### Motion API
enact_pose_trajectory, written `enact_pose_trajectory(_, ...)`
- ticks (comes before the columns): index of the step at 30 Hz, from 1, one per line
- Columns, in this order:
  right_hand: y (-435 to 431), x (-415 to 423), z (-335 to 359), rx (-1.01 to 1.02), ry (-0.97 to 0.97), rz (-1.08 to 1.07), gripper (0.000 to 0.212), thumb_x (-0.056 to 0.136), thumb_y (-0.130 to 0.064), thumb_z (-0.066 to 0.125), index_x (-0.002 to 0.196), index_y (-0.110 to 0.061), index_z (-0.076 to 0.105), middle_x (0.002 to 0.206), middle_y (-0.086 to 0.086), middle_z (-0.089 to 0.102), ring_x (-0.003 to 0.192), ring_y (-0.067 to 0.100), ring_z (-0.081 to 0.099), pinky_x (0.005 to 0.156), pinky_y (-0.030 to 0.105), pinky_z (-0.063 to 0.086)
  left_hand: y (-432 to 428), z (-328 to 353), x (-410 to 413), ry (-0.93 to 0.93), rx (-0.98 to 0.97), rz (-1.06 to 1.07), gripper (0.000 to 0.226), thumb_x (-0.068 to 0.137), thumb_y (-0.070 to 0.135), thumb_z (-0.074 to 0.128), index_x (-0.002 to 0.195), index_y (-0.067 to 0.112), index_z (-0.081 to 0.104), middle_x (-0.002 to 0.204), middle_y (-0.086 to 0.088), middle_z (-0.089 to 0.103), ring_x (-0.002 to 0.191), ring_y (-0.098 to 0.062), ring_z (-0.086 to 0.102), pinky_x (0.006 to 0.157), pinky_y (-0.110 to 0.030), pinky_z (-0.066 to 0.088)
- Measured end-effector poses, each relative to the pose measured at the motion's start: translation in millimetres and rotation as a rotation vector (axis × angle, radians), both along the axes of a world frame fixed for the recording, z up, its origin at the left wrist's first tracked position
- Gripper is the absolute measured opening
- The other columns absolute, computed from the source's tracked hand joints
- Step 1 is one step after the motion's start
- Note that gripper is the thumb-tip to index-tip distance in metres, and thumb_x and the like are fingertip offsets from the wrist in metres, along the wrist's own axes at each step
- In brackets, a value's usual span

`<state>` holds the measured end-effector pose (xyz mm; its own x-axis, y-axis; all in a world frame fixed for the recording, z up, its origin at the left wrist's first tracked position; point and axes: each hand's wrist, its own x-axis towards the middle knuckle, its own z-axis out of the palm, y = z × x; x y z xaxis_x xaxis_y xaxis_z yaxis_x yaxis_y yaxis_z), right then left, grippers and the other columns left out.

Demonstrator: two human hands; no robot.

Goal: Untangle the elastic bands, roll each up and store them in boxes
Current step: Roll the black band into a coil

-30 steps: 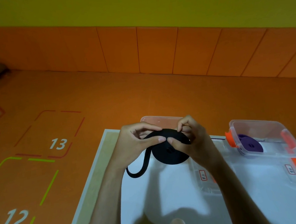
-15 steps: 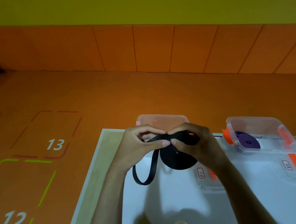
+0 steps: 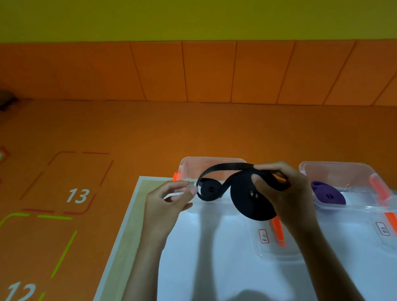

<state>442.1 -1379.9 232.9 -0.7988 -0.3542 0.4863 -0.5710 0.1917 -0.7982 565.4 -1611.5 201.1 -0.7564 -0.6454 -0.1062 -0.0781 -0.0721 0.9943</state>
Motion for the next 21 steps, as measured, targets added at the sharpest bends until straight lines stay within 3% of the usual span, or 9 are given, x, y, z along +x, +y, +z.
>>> enact_pose_trajectory(2,7,2,3,-0.010,-0.021,0.006,0.034,0.086,0.003,0.080,0.106,-0.022,0.071,0.098,-0.020,0.071,0.093,-0.010,0.069,0.071,0.007,0.054,14,3,1,-0.003,0.026,-0.006,0.017,0.080,0.029,0.094,0.093,0.025,0.085,0.094,0.002,0.079,0.083,-0.019,0.078,0.073,-0.032,0.066)
enact_pose_trajectory(6,21,10,9,-0.022,-0.079,0.037,0.038,0.086,-0.003,0.081,0.102,-0.037,0.071,0.089,-0.030,0.074,0.089,-0.007,0.072,0.069,0.010,0.056,38,4,0,-0.036,-0.016,0.033,0.015,0.081,0.016,0.092,0.093,0.010,0.084,0.088,-0.007,0.080,0.078,-0.026,0.077,0.070,-0.029,0.065)
enact_pose_trajectory(10,45,15,12,-0.020,-0.107,0.022,0.041,0.086,-0.004,0.082,0.101,-0.042,0.073,0.092,-0.030,0.076,0.090,-0.004,0.074,0.072,0.012,0.056,53,6,12,0.027,0.069,0.044,0.016,0.083,0.022,0.087,0.094,0.010,0.086,0.094,-0.010,0.082,0.087,-0.027,0.080,0.080,-0.024,0.064)
enact_pose_trajectory(15,75,22,14,0.013,-0.116,0.012,0.043,0.087,-0.007,0.082,0.099,-0.047,0.073,0.092,-0.034,0.075,0.090,-0.004,0.074,0.074,0.015,0.058,66,14,31,0.045,0.315,-0.143,0.036,0.075,0.038,0.085,0.096,0.009,0.085,0.109,-0.007,0.080,0.102,-0.014,0.075,0.086,-0.029,0.062)
enact_pose_trajectory(21,102,36,8,-0.013,-0.154,0.006,0.038,0.086,-0.008,0.083,0.101,-0.043,0.077,0.092,-0.022,0.079,0.089,0.005,0.077,0.075,0.024,0.061,101,15,59,0.101,0.498,-0.332,0.021,0.092,0.041,0.074,0.096,0.022,0.081,0.119,0.001,0.073,0.117,-0.013,0.068,0.093,-0.035,0.060)
